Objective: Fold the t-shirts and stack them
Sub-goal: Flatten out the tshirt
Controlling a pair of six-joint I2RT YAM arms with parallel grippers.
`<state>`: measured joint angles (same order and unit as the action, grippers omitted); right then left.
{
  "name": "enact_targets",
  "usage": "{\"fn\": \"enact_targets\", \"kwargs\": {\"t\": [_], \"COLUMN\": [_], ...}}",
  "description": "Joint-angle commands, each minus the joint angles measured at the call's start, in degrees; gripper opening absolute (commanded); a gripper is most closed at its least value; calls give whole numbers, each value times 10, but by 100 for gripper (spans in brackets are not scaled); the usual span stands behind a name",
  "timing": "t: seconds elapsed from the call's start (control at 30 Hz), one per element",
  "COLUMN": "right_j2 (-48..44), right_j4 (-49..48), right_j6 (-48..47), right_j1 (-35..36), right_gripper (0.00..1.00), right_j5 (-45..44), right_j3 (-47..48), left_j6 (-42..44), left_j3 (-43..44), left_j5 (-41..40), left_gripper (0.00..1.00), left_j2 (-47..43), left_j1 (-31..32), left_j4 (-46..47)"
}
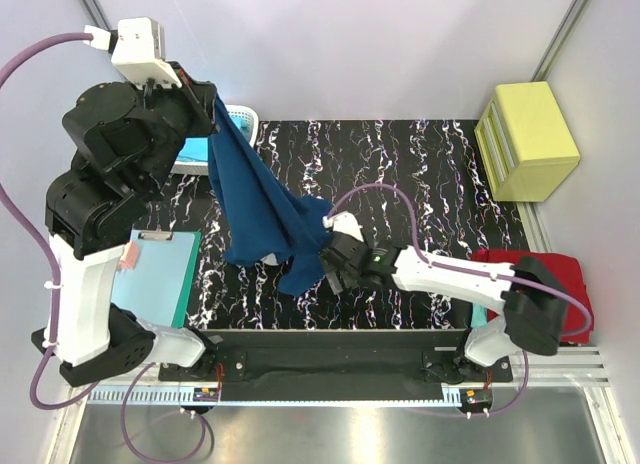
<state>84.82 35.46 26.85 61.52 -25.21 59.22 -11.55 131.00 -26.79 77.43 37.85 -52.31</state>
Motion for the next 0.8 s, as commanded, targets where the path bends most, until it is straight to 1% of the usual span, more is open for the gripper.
{"fn": "enact_targets", "kwargs": {"t": [0.0, 0.13, 0.33, 0.5, 0.6, 0.77], "right_j2": [47, 109, 163, 201, 220, 253], "right_j4": [-79, -91, -91, -91, -91, -101], "right_j6": [-18, -70, -92, -97, -99, -94], "right_j1": [12, 55, 87, 91, 91, 90], "right_gripper": [88, 87, 87, 88, 89, 89], "right_j5": [52, 41, 24, -21, -69, -95], "right_j3": [34, 69, 110, 148, 177, 220], "left_j6": [4, 8, 10, 7, 5, 2], "left_j3": [-7, -7, -14, -24, -29, -38], "left_j5": [-6, -3, 2, 9, 14, 17], "left_gripper": [0, 0, 0, 0, 0, 0], "left_j2": [-3, 1, -3, -8, -11, -17], "left_j1": [0, 0, 0, 0, 0, 0], "left_j4": [29, 24, 19, 18, 18, 18]}}
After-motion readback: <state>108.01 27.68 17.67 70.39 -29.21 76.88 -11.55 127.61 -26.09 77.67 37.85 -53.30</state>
